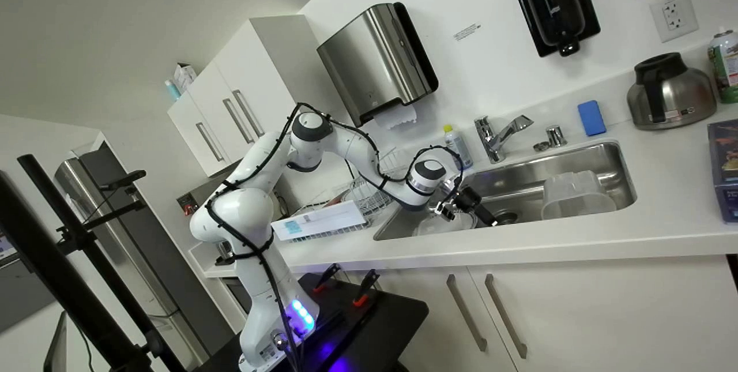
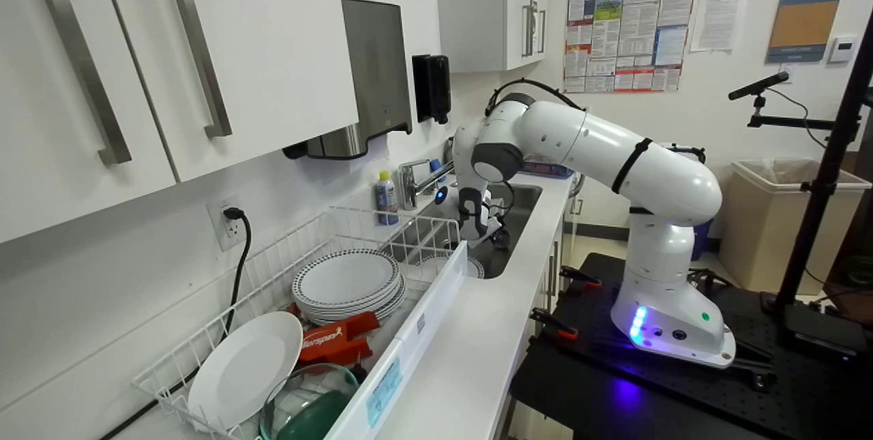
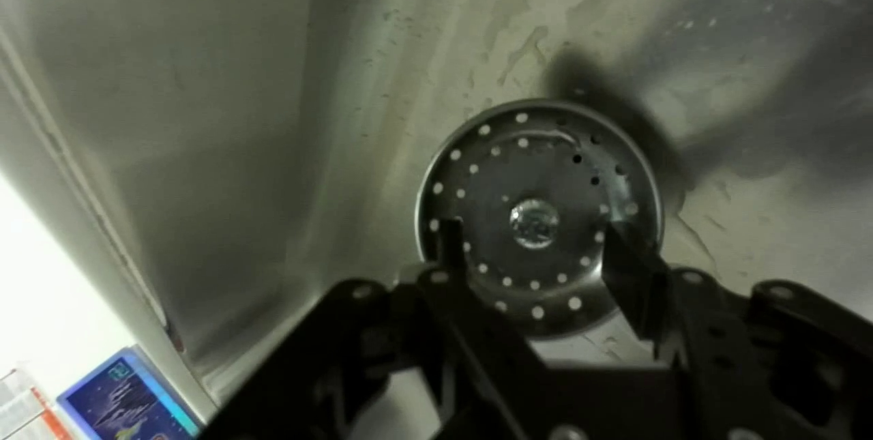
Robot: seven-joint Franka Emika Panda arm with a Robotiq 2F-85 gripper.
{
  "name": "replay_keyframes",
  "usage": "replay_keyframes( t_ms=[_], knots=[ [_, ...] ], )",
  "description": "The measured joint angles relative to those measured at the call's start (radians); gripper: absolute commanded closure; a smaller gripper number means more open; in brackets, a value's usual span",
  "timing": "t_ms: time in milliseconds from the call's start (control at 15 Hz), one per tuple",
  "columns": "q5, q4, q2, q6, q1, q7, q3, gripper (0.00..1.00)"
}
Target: Take out the sink drain stopper from the sink hole and position it in the sink basin
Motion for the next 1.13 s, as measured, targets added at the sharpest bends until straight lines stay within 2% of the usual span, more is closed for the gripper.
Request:
replay_keyframes(
  t_ms=[67, 133, 400, 733, 933, 1133],
  knots=[
    [0.0, 0.0, -0.003, 0.001, 0.0, 0.0, -0.002, 0.02],
    [0.0, -0.004, -0.012, 0.008, 0.0, -0.003, -0.003, 0.0],
    [0.003, -0.084, -0.134, 0.106, -0.011, -0.072, 0.001, 0.0],
    [0.054, -0.255, -0.392, 0.192, -0.06, -0.34, 0.027, 0.0],
    [0.059, -0.335, -0.552, 0.191, -0.132, -0.498, 0.09, 0.0],
    [0.084, -0.399, -0.696, 0.174, -0.245, -0.65, 0.208, 0.0]
  ],
)
